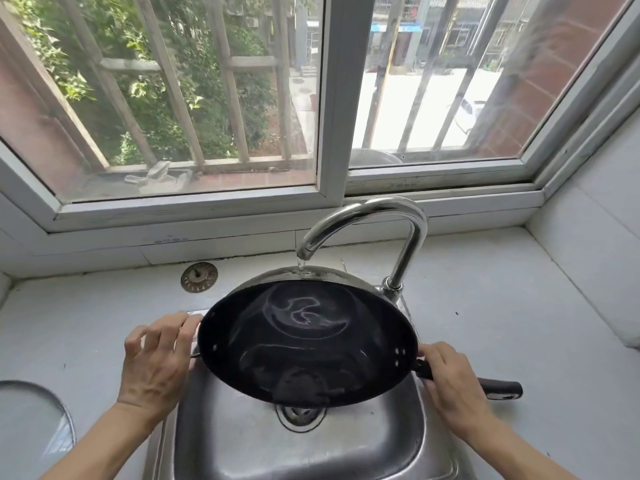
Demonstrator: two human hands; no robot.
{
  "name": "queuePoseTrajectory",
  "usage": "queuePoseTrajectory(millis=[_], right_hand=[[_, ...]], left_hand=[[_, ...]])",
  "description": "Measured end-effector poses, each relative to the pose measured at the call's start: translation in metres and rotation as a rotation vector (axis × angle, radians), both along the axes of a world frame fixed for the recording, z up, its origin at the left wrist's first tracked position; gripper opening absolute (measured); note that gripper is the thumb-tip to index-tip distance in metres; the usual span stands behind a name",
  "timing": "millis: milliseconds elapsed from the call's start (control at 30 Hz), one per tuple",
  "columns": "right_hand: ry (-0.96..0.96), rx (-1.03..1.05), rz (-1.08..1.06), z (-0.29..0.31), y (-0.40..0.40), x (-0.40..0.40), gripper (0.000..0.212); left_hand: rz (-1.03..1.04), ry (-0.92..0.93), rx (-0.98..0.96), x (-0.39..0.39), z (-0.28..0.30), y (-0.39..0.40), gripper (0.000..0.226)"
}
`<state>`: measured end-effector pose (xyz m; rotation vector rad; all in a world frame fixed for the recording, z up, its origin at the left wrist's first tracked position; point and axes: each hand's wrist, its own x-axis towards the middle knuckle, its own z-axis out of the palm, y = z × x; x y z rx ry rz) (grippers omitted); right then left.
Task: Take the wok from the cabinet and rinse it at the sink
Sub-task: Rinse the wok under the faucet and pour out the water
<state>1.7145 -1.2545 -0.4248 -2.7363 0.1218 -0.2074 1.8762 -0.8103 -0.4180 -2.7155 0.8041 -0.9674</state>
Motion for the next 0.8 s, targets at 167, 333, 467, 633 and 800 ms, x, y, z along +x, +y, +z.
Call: queuePoseTrajectory(millis=[167, 333, 467, 633, 800], right_hand=[[0.001, 0.023, -0.057, -0.003, 0.001, -0.009, 0.038], [0.033, 0.027, -0.106, -0.002, -0.002, -0.019, 0.05], [0.043, 0.027, -0.164, 0.004, -0.005, -0.024, 0.05], [0.056, 0.035, -0.214, 0.005, -0.009, -0.034, 0.053], [0.043, 0.038, -0.206, 0.008, -0.009, -0.035, 0.053]], left_hand=[[-0.03, -0.011, 0.016, 0.01, 0.007, -0.011, 0.067], [-0.082, -0.04, -0.011, 0.021, 0.019, -0.027, 0.066], [-0.105, -0.065, 0.002, 0.029, 0.024, -0.041, 0.062], [-0.143, -0.098, -0.002, 0.035, 0.026, -0.055, 0.057], [-0.155, -0.109, -0.007, 0.034, 0.025, -0.054, 0.054]])
